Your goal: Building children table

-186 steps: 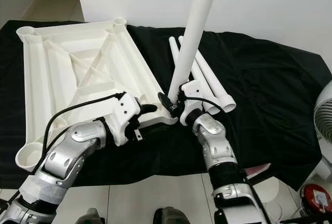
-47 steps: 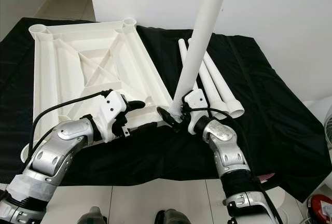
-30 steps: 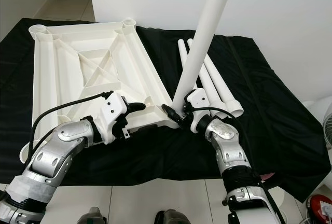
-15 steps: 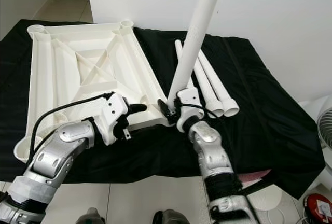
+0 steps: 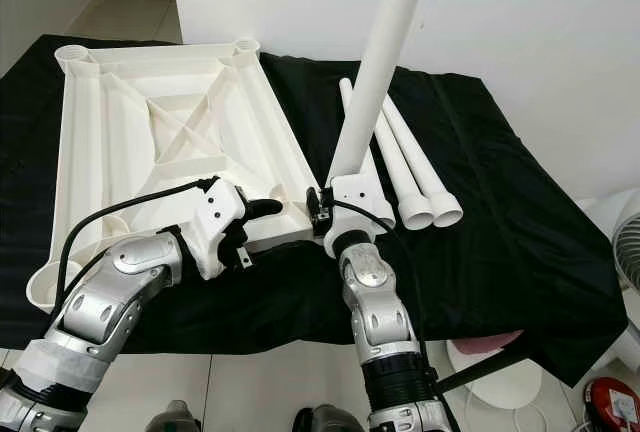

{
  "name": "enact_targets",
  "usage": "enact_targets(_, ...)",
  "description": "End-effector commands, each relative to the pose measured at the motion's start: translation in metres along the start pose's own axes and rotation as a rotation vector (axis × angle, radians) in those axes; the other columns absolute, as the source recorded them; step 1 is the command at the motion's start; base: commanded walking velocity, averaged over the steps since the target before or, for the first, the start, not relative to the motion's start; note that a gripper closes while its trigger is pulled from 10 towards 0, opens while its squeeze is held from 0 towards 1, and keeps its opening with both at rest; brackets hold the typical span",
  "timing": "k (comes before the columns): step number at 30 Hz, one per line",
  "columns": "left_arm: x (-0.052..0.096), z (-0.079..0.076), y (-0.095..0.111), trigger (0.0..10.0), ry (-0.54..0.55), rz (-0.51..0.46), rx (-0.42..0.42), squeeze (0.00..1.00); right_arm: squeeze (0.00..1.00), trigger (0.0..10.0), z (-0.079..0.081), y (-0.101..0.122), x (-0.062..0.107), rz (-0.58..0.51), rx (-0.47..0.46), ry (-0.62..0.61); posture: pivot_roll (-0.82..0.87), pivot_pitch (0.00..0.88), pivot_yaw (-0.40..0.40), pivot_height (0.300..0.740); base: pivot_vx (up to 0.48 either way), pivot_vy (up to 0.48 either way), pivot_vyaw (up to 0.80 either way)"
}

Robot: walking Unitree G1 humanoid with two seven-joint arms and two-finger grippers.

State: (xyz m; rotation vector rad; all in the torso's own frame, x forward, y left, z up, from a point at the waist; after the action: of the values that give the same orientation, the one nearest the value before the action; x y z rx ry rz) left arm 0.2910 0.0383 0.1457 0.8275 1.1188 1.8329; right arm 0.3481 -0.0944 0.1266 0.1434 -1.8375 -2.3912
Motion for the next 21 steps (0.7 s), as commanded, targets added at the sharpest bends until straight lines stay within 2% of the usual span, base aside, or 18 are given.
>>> enact_targets(1,-0.001,-0.003,0.001,10.0,-0.026,0.001,0.004,0.0,1.0,10.0,-0.004,0.002,0.001,-0.009,-0.009,-0.018,0.1,0.0,-0.095,0.74,0.0,0.0,0.0)
enact_targets(10,-0.001,-0.002,0.001,10.0,-0.028,-0.001,0.004,0.0,1.0,10.0,-0.006,0.011,-0.001,-0.02,-0.039,0.056,0.1,0.0,-0.093,0.74,0.0,0.0,0.0)
enact_targets(11,-0.001,-0.002,0.001,10.0,-0.029,-0.001,0.005,0.0,1.0,10.0,-0.006,0.012,-0.002,-0.007,-0.03,0.1,0.1,0.0,-0.093,0.74,0.0,0.0,0.0)
enact_targets(12,-0.001,-0.003,0.001,10.0,-0.031,-0.002,0.006,0.0,0.0,10.0,-0.006,0.014,-0.002,0.004,-0.009,0.156,0.1,0.0,-0.092,0.74,0.0,0.0,0.0)
enact_targets(15,-0.001,-0.003,0.001,10.0,-0.031,-0.002,0.006,0.0,0.0,10.0,-0.006,0.014,-0.002,0.004,-0.009,0.156,0.1,0.0,-0.092,0.74,0.0,0.0,0.0)
enact_targets(18,-0.002,-0.003,0.002,10.0,-0.034,-0.004,0.004,0.0,0.0,10.0,-0.004,0.013,-0.001,0.053,0.082,0.331,0.1,0.0,-0.093,0.74,0.0,0.0,0.0)
enact_targets(21,-0.002,-0.003,0.002,10.0,-0.034,-0.004,0.004,0.0,0.0,10.0,-0.004,0.01,0.001,0.076,0.119,0.388,0.1,0.0,-0.093,0.74,0.0,0.0,0.0)
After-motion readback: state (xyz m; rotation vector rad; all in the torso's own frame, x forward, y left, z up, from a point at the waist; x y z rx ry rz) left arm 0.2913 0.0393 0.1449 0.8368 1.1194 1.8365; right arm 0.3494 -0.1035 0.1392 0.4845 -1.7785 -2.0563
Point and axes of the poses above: a point about 5 cm out from each wrist's last joint towards the gripper, its own x axis pointing back from the gripper into the wrist, its own y axis along the axis of the wrist's last joint, z = x × y, the point moved 5 cm from there along -x, pointing out of the wrist towards the gripper, and after that the axes turned 14 degrees about -x, right-handed, at the moved point
